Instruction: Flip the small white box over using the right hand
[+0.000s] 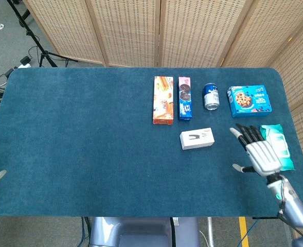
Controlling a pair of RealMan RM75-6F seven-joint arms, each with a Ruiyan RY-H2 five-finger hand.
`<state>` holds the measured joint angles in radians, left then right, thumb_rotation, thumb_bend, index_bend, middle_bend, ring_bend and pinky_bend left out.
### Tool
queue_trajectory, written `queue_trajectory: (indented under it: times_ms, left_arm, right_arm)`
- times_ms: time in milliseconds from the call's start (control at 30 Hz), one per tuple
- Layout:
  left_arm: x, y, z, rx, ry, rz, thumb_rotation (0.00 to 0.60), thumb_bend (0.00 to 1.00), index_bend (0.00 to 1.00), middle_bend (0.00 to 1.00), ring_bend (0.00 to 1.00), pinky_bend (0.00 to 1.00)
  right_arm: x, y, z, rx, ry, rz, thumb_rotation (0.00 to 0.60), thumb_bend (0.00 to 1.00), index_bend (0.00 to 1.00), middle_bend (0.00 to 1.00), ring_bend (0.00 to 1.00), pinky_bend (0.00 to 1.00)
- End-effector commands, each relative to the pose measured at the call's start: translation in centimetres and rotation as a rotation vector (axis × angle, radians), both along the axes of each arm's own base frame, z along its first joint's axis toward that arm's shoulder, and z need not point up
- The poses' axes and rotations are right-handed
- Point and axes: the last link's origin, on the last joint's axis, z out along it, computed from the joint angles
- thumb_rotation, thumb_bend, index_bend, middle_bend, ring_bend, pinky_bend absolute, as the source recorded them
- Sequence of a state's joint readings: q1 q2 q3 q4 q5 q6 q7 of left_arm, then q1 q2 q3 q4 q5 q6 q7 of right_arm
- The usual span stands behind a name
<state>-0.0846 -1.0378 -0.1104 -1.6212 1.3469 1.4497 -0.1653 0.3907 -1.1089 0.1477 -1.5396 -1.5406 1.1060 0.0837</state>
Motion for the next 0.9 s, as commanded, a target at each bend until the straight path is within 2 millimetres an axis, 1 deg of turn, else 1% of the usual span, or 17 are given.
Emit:
queue_trajectory:
  times_ms: [33, 100, 200, 333, 400, 500, 567, 700, 800, 900]
  left_arm:
    - [0.0, 0.3, 0.1, 0.006, -0.002, 0.007, 0.6, 0.0, 0.0, 0.0, 0.0, 0.0]
    - [0.0, 0.6, -0.1, 0.001, 0.001, 0.017, 0.6, 0.0, 0.0, 0.0, 0.0, 0.0]
    - [-0.2, 0.9, -0.3, -0.012, 0.004, 0.036, 0.6, 0.0, 0.0, 0.0, 0.0, 0.0]
    - [-0.5, 1.2, -0.5, -0.018, 0.005, 0.056, 0.6, 0.0, 0.0, 0.0, 0.0, 0.0]
    - [-0.6, 1.3, -0.5, -0.017, 0.007, 0.063, 0.6, 0.0, 0.0, 0.0, 0.0, 0.0]
    - [-0.8, 1.5, -0.7, -0.016, 0.009, 0.075, 0.6, 0.0, 0.0, 0.0, 0.0, 0.0]
    - [-0.8, 1.6, -0.7, -0.016, 0.011, 0.081, 0.6, 0.0, 0.0, 0.0, 0.0, 0.0]
    - [-0.8, 1.8, -1.0, -0.022, 0.018, 0.088, 0.6, 0.0, 0.0, 0.0, 0.0, 0.0]
    - [-0.8, 1.9, -1.2, -0.026, 0.024, 0.091, 0.6, 0.0, 0.0, 0.0, 0.0, 0.0]
    - [-0.8, 2.0, -1.3, -0.03, 0.026, 0.094, 0.6, 0.0, 0.0, 0.0, 0.0, 0.0]
  right_arm:
    - [1.3, -4.5, -1.8, 0.076, 0.049, 0.018, 0.6, 0.0, 0.0, 0.0, 0.0, 0.0]
    - [1.7, -6.0, -2.9, 0.117, 0.07, 0.01, 0.6, 0.0, 0.0, 0.0, 0.0, 0.0]
    - [2.1, -7.7, -4.3, 0.175, 0.085, -0.014, 0.6, 0.0, 0.0, 0.0, 0.0, 0.0]
    - [2.6, -9.7, -6.0, 0.205, 0.119, -0.017, 0.6, 0.0, 0.06, 0.0, 0.0, 0.02]
    - [2.6, -10.5, -6.5, 0.21, 0.143, -0.015, 0.6, 0.03, 0.08, 0.0, 0.0, 0.05]
    - [2.7, -11.4, -7.3, 0.219, 0.173, -0.011, 0.6, 0.13, 0.12, 0.01, 0.0, 0.07]
    - [2.7, -11.9, -7.6, 0.222, 0.191, -0.005, 0.6, 0.2, 0.16, 0.05, 0.0, 0.09]
    - [2.7, -12.3, -8.2, 0.232, 0.195, -0.008, 0.6, 0.3, 0.24, 0.11, 0.02, 0.16]
    - [2.6, -12.4, -8.6, 0.237, 0.19, -0.005, 0.6, 0.37, 0.28, 0.17, 0.07, 0.19]
    - [2.5, -12.4, -8.9, 0.234, 0.171, -0.006, 0.6, 0.44, 0.35, 0.27, 0.18, 0.27]
